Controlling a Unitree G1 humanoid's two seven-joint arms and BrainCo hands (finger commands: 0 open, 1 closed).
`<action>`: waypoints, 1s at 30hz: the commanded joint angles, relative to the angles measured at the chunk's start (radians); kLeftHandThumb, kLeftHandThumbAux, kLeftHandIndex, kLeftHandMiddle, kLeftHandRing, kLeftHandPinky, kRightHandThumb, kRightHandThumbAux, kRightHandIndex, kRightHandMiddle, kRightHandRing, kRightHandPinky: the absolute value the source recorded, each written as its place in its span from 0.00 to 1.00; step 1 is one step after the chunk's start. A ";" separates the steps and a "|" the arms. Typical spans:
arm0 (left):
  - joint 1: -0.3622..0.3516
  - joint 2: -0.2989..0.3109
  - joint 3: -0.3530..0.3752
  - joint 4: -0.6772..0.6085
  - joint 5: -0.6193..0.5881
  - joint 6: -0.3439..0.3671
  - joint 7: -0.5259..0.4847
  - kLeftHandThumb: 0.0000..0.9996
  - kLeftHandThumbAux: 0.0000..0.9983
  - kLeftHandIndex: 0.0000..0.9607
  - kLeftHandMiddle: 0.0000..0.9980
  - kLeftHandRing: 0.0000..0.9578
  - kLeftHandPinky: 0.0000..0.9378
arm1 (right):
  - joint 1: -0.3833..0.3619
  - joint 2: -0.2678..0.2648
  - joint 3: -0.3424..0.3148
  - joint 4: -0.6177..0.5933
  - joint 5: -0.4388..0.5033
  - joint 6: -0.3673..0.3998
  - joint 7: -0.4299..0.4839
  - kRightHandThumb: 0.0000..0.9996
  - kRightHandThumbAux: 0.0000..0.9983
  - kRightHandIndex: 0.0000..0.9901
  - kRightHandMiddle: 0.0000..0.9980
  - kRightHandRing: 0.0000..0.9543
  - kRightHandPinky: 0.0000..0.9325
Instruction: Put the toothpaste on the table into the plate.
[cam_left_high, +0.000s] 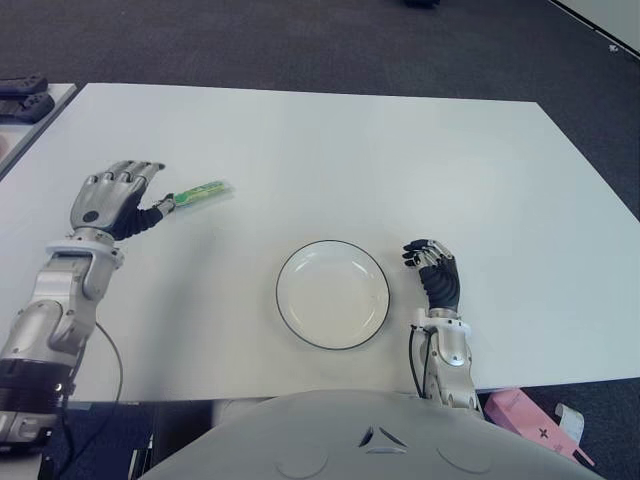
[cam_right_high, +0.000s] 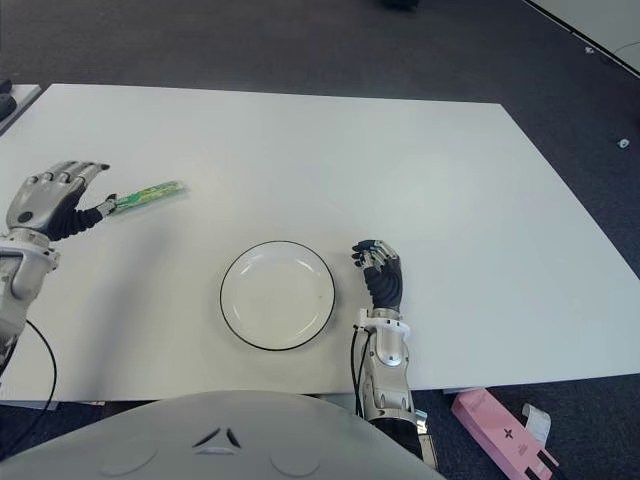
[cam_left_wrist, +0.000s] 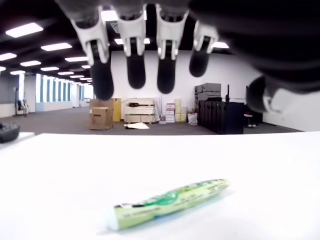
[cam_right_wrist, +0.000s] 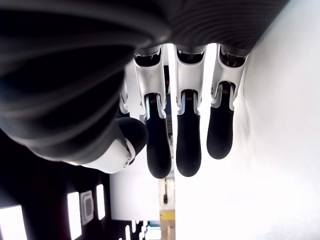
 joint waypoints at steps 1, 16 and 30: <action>-0.040 0.050 -0.023 -0.013 0.040 0.014 -0.063 0.52 0.22 0.00 0.07 0.06 0.10 | -0.003 0.016 0.005 0.007 0.006 0.014 -0.002 0.71 0.73 0.43 0.49 0.51 0.51; -0.221 0.114 -0.147 0.230 0.072 -0.103 -0.016 0.52 0.18 0.00 0.04 0.05 0.12 | -0.004 0.012 0.005 0.013 -0.002 0.008 -0.012 0.71 0.73 0.43 0.49 0.51 0.52; -0.432 0.119 -0.304 0.556 0.072 -0.296 0.018 0.50 0.06 0.00 0.08 0.08 0.12 | 0.002 0.012 0.000 0.011 0.007 0.008 -0.009 0.71 0.73 0.43 0.49 0.51 0.52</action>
